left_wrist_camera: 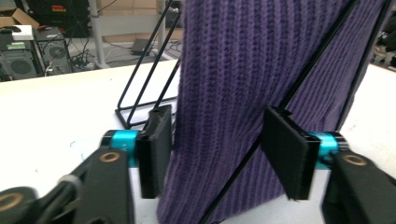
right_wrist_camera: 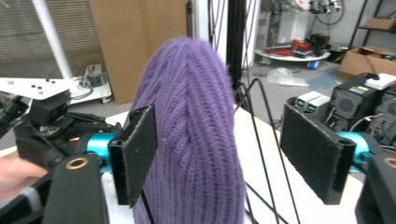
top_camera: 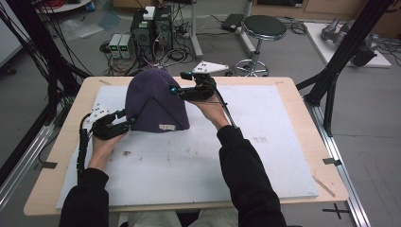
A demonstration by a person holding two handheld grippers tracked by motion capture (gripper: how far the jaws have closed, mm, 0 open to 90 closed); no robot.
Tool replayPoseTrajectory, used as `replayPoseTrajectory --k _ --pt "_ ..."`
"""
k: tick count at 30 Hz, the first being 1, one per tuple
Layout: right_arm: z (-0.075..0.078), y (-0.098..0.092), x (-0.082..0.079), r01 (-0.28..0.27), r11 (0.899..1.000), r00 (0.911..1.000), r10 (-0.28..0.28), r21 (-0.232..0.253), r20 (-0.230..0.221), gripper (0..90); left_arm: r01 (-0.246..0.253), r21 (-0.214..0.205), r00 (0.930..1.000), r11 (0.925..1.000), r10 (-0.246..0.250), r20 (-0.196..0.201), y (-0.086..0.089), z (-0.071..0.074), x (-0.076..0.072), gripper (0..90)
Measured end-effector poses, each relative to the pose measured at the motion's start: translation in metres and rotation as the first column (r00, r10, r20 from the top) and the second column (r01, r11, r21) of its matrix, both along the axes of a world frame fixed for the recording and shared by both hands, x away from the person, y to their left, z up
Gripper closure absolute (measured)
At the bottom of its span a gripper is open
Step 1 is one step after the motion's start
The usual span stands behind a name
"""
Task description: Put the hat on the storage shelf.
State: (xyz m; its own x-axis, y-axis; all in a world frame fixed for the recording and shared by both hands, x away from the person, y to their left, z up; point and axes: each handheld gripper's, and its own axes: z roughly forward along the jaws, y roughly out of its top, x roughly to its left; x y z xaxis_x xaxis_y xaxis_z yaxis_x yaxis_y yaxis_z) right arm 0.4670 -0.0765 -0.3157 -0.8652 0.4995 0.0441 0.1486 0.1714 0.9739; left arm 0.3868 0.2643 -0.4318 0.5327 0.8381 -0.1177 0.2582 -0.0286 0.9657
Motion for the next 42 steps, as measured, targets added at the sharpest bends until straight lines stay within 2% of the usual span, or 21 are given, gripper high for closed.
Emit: replayPoseTrajectory --k 3,6,8,12,15,19,24,27,32,35,42 --pt "0.003 -0.007 -0.001 0.036 0.999 0.9993 -0.036 0.007 -0.007 20.8 -0.029 0.008 0.9996 0.9995 0.029 0.001 0.0 0.003 -0.002 33.2" --pt "0.005 -0.018 -0.004 0.09 0.996 0.9959 -0.09 0.0 0.0 15.9 -0.053 0.002 0.9984 0.9986 0.053 0.016 0.002 0.009 -0.006 28.8" --pt "0.007 -0.028 -0.007 0.137 0.991 0.9905 -0.137 0.001 0.001 12.7 -0.062 -0.002 0.9976 0.9981 0.062 0.031 0.003 0.013 -0.008 27.3" --pt "0.01 -0.056 -0.017 0.221 0.975 0.975 -0.221 0.02 0.017 11.5 -0.085 0.016 0.9948 0.9963 0.084 0.057 0.0 0.019 -0.013 24.2" --pt "0.009 -0.077 -0.025 0.28 0.96 0.9595 -0.281 0.02 0.02 11.4 -0.102 0.03 0.993 0.9944 0.1 0.064 -0.001 0.021 -0.015 23.8" --pt "0.006 -0.102 -0.036 0.351 0.936 0.9356 -0.352 0.028 0.027 11.3 -0.12 0.02 0.9901 0.9925 0.118 0.076 0.001 0.026 -0.02 23.2" --pt "0.004 -0.126 -0.051 0.411 0.911 0.9098 -0.413 0.041 0.043 11.3 -0.141 0.023 0.9873 0.9897 0.139 0.077 0.003 0.031 -0.025 22.9" --pt "0.003 -0.136 -0.059 0.432 0.901 0.8998 -0.434 0.045 0.046 11.3 -0.142 0.026 0.9873 0.9895 0.14 0.075 0.003 0.034 -0.028 22.4" --pt "0.001 -0.15 -0.076 0.478 0.877 0.8755 -0.48 0.06 0.051 11.3 -0.149 0.044 0.9851 0.9878 0.145 0.093 0.001 0.037 -0.034 19.9" --pt "-0.003 -0.157 -0.083 0.505 0.861 0.8597 -0.508 0.06 0.057 11.3 -0.16 0.036 0.9837 0.9864 0.157 0.088 0.003 0.037 -0.038 18.9" --pt "-0.018 -0.178 -0.098 0.562 0.824 0.8246 -0.565 0.064 0.032 11.3 -0.182 0.026 0.9778 0.983 0.178 0.111 0.005 0.037 -0.048 18.1"
